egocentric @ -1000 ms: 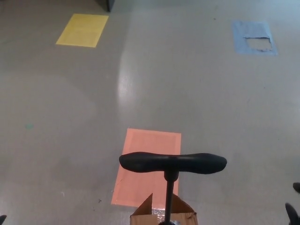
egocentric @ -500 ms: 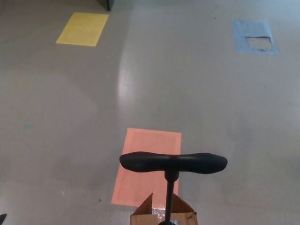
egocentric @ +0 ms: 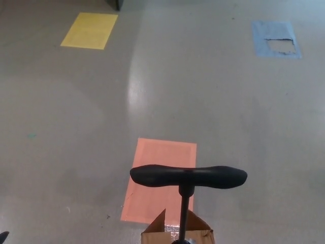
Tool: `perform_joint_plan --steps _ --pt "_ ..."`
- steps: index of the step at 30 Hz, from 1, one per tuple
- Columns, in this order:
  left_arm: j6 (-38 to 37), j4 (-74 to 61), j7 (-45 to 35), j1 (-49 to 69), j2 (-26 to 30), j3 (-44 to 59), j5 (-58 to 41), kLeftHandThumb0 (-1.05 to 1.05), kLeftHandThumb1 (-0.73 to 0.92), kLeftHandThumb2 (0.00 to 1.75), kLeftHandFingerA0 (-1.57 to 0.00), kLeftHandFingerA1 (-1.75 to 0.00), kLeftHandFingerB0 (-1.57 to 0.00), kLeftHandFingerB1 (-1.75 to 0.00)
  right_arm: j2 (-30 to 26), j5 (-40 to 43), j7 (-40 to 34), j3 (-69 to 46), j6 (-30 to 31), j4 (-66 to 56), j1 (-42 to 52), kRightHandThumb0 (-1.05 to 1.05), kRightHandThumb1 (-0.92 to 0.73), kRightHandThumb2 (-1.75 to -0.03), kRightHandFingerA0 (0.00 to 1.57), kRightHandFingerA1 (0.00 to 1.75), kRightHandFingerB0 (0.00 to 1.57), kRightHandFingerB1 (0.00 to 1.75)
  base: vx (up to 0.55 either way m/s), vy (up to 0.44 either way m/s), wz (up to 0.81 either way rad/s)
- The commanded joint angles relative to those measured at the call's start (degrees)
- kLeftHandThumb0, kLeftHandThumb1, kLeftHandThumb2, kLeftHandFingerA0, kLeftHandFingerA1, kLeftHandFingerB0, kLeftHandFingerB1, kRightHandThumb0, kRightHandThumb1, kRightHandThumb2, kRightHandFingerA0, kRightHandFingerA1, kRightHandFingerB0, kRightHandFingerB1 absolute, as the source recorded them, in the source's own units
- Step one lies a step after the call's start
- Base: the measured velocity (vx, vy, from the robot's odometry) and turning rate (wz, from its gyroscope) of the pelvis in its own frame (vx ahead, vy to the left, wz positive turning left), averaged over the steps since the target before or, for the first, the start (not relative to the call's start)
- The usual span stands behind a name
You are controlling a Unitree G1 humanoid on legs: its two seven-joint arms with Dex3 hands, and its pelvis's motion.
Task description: An air pump is kept on top of a storage box on the floor and the robot uses its right hand to press down on the handle of the pump to compress it
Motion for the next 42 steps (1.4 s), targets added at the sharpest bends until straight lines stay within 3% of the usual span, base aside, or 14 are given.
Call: perform_joint_plan --steps 1,2,3,4,6,7,8,13,18,34,37,40,42 --pt "-3.45 0.76 -0.36 0.37 1.33 0.86 -0.54 -0.59 0.85 0.65 -0.28 -0.35 -0.22 -0.30 -6.84 14.50 2.31 -5.71 15.99 -47.73 -3.24 -0.71 -0.71 -1.09 0.01 0.34 0.01 0.27 0.00 0.000 0.00" --pt "-3.47 0.58 -0.41 0.43 1.32 0.81 -0.52 -0.58 0.86 0.65 -0.28 -0.35 -0.21 -0.30 -8.18 15.13 2.98 -5.32 18.10 -49.66 -5.05 -0.81 -0.74 -0.84 0.10 0.27 0.07 0.22 0.00 0.000 0.00" --pt "-3.48 0.51 -0.44 0.46 1.31 0.79 -0.51 -0.58 0.86 0.65 -0.28 -0.35 -0.21 -0.30 -8.71 15.39 3.30 -5.17 19.13 -50.58 -5.83 -0.81 -0.74 -0.84 0.10 0.27 0.07 0.22 0.00 0.000 0.00" --pt "-3.27 0.45 -0.49 0.41 1.32 0.76 -0.49 -0.57 0.86 0.65 -0.28 -0.35 -0.20 -0.30 -9.87 15.45 4.24 -4.80 20.26 -51.39 -7.14 -0.77 -0.71 -1.07 0.07 0.28 0.06 0.28 0.00 0.000 0.00" --pt "-3.14 0.40 -0.96 0.37 1.35 0.92 -0.73 -0.57 0.87 0.65 -0.27 -0.35 -0.20 -0.30 -13.22 15.91 6.90 -3.20 23.82 -53.95 -11.22 -0.73 -0.69 -1.09 0.02 0.28 0.02 0.30 0.00 0.000 0.00" --pt "-3.21 0.41 -1.12 0.38 1.36 1.01 -0.85 -0.57 0.87 0.65 -0.27 -0.35 -0.20 -0.30 -13.85 16.06 7.46 -2.80 24.89 -54.72 -12.13 -0.73 -0.69 -1.09 0.02 0.28 0.02 0.30 0.00 0.000 0.00" --pt "-3.35 0.47 -1.02 0.40 1.39 0.91 -0.72 -0.58 0.87 0.65 -0.28 -0.35 -0.20 -0.30 -14.16 15.97 7.78 -2.42 25.64 -55.24 -12.85 -0.87 -0.76 -1.09 0.09 0.19 0.10 0.23 0.00 0.000 0.00" --pt "-3.94 0.47 -0.78 0.32 1.56 0.60 -0.33 -0.58 0.87 0.66 -0.27 -0.34 -0.20 -0.30 -16.42 14.69 12.03 2.17 28.63 -56.20 -20.97 -0.90 -0.80 -1.11 0.07 0.13 0.08 0.15 0.00 0.000 0.00" --pt "-3.86 0.46 -1.02 0.13 1.56 0.87 -0.64 -0.57 0.86 0.65 -0.27 -0.35 -0.20 -0.30 -17.32 9.93 15.33 6.40 34.38 -59.04 -25.18 -0.92 -0.83 -1.15 0.06 0.12 0.08 0.15 0.00 0.000 0.00" --pt "-3.96 0.49 -1.20 -0.05 1.73 0.67 -0.43 -0.57 0.87 0.66 -0.27 -0.34 -0.20 -0.30 -17.91 5.10 23.80 19.76 41.73 -62.31 -33.02 -0.79 -0.82 -1.14 0.00 0.18 0.00 0.17 0.00 0.000 0.00" --pt "-3.84 0.50 -1.20 0.06 1.66 0.79 -0.56 -0.56 0.86 0.65 -0.27 -0.34 -0.20 -0.30 -18.02 5.20 24.63 22.15 44.28 -63.53 -33.94 -0.75 -0.77 -1.12 0.00 0.27 0.00 0.21 0.00 0.000 0.00" --pt "-3.95 0.55 -1.15 0.16 1.62 0.98 -0.75 -0.57 0.85 0.65 -0.27 -0.35 -0.21 -0.30 -18.30 5.32 25.87 24.00 44.72 -63.85 -34.34 -0.75 -0.78 -1.13 0.00 0.26 0.00 0.22 0.00 0.000 0.00" --pt "-4.09 0.48 -0.98 0.31 1.54 0.92 -0.68 -0.57 0.86 0.65 -0.27 -0.34 -0.21 -0.30 -18.33 5.30 26.90 26.38 45.89 -64.69 -34.01 -0.86 -0.83 -1.13 0.03 0.19 0.03 0.16 0.00 0.000 0.00"
